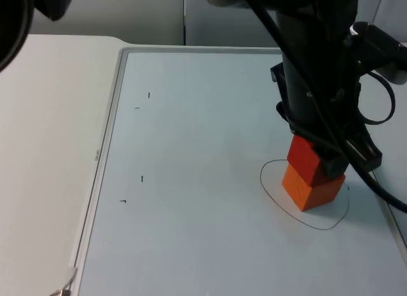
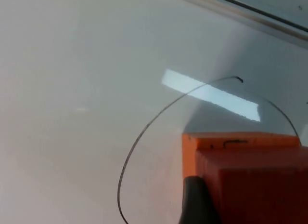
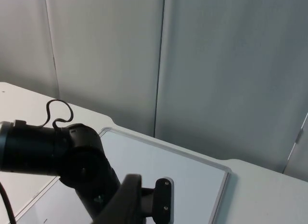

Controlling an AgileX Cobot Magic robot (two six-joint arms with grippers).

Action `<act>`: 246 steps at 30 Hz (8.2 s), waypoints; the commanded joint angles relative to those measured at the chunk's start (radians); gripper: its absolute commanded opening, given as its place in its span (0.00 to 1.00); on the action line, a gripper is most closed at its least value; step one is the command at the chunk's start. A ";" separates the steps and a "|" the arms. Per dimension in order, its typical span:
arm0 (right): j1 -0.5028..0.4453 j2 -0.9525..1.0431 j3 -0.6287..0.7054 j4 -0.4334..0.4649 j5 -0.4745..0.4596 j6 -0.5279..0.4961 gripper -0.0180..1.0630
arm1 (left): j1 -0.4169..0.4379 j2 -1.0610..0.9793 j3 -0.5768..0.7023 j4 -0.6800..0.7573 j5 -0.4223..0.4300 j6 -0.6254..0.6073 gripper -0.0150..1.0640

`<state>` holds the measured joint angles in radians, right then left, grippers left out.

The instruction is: Pick up one cube with the left hand and another cube with the right hand. First place the cube in the right hand at the target position, then stack the cube in the left hand on top.

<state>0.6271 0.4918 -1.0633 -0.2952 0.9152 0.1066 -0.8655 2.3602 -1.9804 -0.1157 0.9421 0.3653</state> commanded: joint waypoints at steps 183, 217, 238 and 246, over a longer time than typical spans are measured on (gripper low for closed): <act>0.001 -0.492 0.555 0.249 0.165 -0.088 0.98 | -0.002 -2.360 1.467 0.170 0.138 -0.392 0.99; 0.001 -0.492 0.555 0.275 0.165 -0.115 0.98 | -0.002 -2.360 1.467 0.170 0.138 -0.392 0.99; -0.336 -0.492 0.555 0.282 0.163 -0.107 0.98 | -0.002 -2.360 1.467 0.175 0.138 -0.392 0.99; -0.524 -0.492 0.555 0.282 0.163 -0.107 0.98 | 0.012 -2.360 1.467 0.175 0.138 -0.392 0.99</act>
<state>0.1261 0.0033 -0.5124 -0.0184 1.0863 0.0000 -0.8592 0.0049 -0.5213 0.0627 1.0940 -0.0256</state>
